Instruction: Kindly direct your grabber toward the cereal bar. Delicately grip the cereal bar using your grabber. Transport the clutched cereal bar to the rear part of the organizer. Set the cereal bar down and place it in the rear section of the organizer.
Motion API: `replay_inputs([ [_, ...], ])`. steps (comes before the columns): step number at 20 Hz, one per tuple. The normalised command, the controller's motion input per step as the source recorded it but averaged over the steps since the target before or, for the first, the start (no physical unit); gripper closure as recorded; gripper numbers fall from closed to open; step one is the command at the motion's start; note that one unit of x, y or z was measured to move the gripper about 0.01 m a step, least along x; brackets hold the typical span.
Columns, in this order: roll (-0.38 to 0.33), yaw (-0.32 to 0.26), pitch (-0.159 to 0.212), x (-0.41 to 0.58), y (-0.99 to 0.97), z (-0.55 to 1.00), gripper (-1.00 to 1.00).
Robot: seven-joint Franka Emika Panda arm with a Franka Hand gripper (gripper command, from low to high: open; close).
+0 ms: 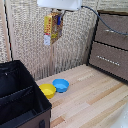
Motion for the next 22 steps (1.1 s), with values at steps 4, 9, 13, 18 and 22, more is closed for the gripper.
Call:
replay_inputs([
  [4,-0.005,-0.151,0.0,0.0,0.79,0.0,1.0],
  [9,-0.005,-0.151,0.0,0.0,0.79,0.0,1.0],
  [13,-0.005,-0.151,0.0,0.0,0.79,0.0,1.0],
  [18,-0.004,-0.151,0.0,0.0,0.79,0.0,1.0],
  [22,-0.005,-0.151,0.0,0.0,0.79,0.0,1.0],
])
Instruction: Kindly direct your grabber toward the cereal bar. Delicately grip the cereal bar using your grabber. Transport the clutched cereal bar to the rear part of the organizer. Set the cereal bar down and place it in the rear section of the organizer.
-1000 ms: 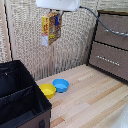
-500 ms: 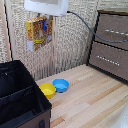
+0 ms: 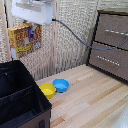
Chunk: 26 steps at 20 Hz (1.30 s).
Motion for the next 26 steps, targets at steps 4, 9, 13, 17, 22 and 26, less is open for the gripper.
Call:
replay_inputs([
  [4,-0.007,-0.151,0.0,0.002,0.79,0.0,1.0],
  [9,-0.004,-0.155,0.0,0.024,0.8,-0.15,1.0],
  [13,-0.018,-0.158,0.0,0.026,0.81,-0.3,1.0],
  [17,-0.039,-0.151,0.0,0.042,0.81,-0.44,1.0],
  [22,-0.01,-0.072,0.01,0.499,0.22,-0.44,1.0],
  [26,-0.018,-0.003,0.071,0.655,0.0,-0.22,1.0],
])
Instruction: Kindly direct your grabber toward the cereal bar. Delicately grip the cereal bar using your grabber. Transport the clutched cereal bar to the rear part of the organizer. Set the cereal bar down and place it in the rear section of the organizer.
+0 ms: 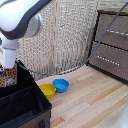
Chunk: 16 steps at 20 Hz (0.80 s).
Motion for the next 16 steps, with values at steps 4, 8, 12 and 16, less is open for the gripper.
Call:
replay_inputs([
  [4,-0.054,0.024,0.071,0.528,0.01,-0.07,1.0],
  [8,-0.062,0.086,0.077,0.264,0.11,0.09,-1.0],
  [12,-0.039,0.003,0.07,0.075,0.01,0.29,-1.0],
  [16,-0.011,-0.103,0.111,0.0,-0.05,0.59,-1.0],
])
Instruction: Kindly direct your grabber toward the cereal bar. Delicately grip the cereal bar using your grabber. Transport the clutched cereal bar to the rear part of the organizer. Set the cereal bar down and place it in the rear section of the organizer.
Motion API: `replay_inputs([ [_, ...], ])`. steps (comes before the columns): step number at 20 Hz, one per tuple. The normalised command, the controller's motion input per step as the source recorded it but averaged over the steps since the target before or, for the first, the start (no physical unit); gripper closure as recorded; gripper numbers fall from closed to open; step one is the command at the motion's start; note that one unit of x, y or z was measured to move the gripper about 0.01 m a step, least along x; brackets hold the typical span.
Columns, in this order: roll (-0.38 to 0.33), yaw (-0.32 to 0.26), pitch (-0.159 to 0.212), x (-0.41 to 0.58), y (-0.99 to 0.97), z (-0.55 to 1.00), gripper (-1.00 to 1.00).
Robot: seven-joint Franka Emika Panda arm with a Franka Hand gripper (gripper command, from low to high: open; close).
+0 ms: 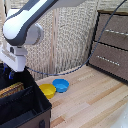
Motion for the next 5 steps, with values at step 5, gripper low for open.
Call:
replay_inputs([
  [5,-0.026,-0.022,0.093,0.0,-0.01,0.58,-1.0],
])
